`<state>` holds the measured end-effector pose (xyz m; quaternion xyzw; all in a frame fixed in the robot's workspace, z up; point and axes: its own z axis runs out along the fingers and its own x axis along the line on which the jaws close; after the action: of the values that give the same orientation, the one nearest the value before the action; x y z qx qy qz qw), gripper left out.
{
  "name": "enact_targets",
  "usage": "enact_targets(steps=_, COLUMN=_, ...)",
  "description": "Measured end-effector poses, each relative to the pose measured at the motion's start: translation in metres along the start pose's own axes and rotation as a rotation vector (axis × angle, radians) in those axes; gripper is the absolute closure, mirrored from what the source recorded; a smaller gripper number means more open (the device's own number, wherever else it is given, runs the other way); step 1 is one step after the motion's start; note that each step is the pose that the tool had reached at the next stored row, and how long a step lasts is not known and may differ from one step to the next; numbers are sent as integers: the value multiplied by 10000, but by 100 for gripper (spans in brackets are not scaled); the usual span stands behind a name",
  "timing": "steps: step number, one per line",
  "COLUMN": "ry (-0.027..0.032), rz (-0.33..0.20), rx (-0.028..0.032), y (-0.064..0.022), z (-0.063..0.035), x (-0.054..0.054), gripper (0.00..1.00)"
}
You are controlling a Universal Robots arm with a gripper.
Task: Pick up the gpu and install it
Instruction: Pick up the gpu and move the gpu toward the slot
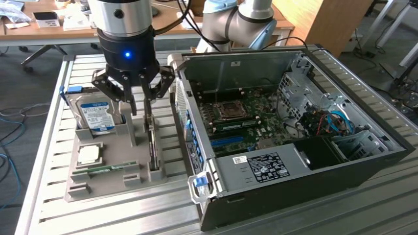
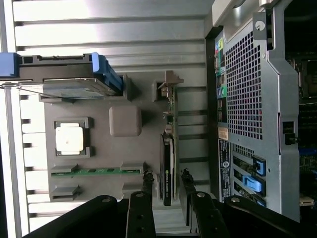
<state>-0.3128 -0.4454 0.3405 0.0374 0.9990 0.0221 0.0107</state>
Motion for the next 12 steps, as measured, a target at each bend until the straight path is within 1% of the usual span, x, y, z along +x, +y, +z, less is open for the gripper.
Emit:
enact_targets(steps=5, ry=-1, rz=0, rx=-1, y=-1, z=23, x=0, gripper=64)
enact_targets(steps=12, ry=-1, rz=0, rx=0, y=-4, z=99, x=2, gripper=64)
